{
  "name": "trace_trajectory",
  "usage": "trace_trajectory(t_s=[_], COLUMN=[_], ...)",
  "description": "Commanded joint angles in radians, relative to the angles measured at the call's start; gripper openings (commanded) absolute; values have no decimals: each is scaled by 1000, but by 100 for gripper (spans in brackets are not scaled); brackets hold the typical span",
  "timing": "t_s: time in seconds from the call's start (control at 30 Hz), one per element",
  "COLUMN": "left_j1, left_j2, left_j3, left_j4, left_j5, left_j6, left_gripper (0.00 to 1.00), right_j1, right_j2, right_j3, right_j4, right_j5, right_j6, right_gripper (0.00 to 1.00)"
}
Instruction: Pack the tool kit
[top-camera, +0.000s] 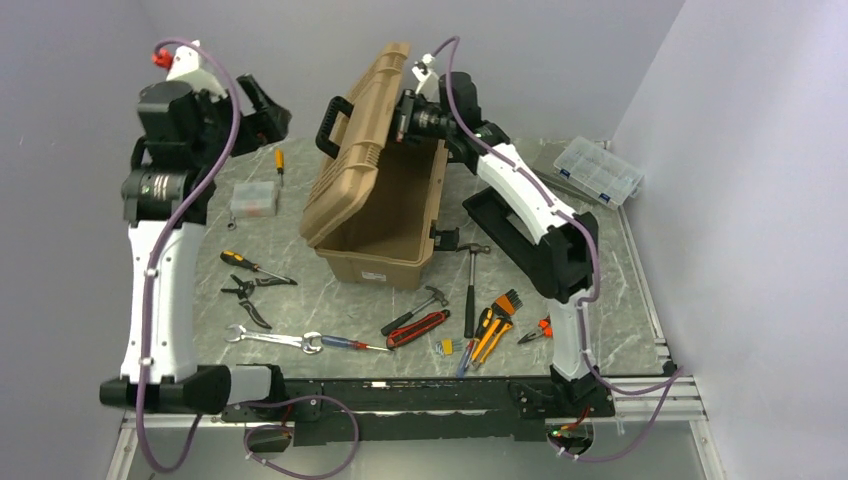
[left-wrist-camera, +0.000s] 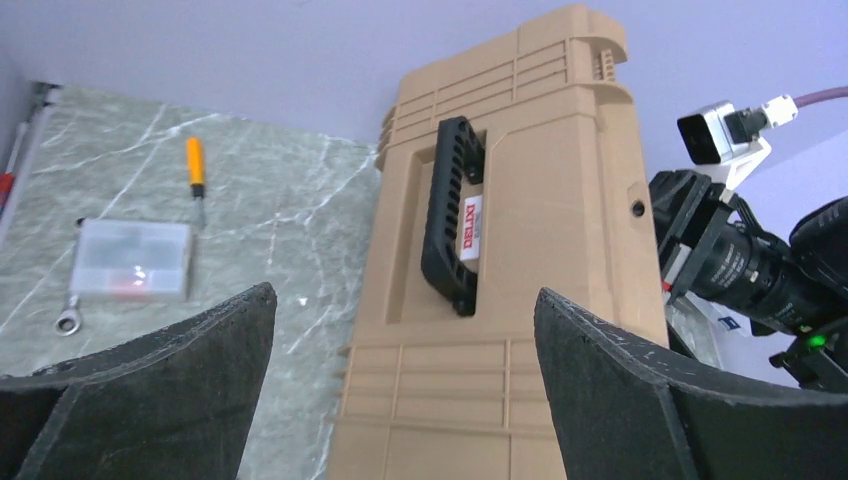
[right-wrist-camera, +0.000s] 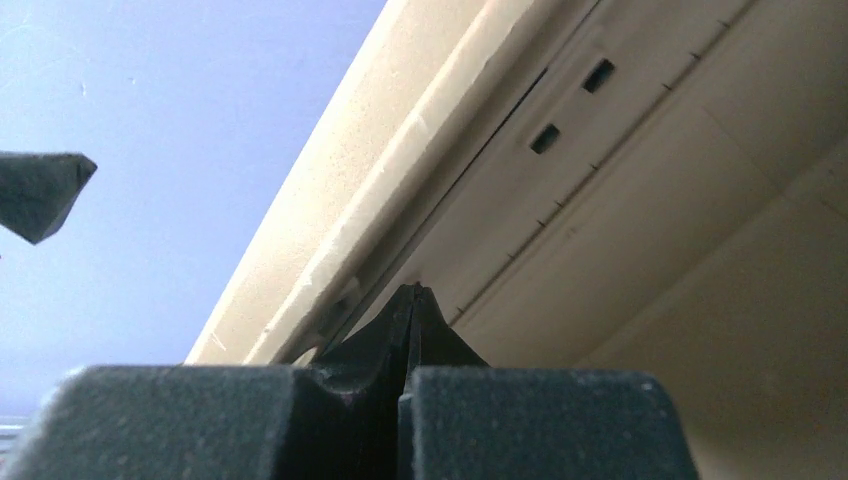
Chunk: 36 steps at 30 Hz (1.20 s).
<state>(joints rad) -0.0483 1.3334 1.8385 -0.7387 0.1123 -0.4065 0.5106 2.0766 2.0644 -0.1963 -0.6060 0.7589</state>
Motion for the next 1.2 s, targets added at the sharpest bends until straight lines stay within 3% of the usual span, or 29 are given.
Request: trace_trajectory(t_s=[0.0, 0.17, 0.5, 0.87, 1.07, 1.17], left_j1=[81, 137, 175, 175, 175, 174], left_j2=[-75, -141, -324, -580, -527, -504], left_j3=[-115, -244, -373, -575, -557, -548], left_j4=[30, 52, 103, 346, 315, 307], left_j5=[68, 159, 153, 110, 167, 205], left_j6=[16, 27, 90, 139, 139, 124], left_gripper=[99, 99, 99, 99, 99, 99], right_j1=[74, 112, 183, 221, 228, 231], right_j2=[84, 145, 146, 187, 183, 186], right_j3=[200, 278, 247, 260, 264, 284], right_j4=[-19, 10, 170, 256, 260, 245], right_j5=[1, 15, 30, 58, 68, 70], right_j6=[-5, 26, 43, 72, 65, 50], right_gripper=[0, 0, 0, 0, 0, 10])
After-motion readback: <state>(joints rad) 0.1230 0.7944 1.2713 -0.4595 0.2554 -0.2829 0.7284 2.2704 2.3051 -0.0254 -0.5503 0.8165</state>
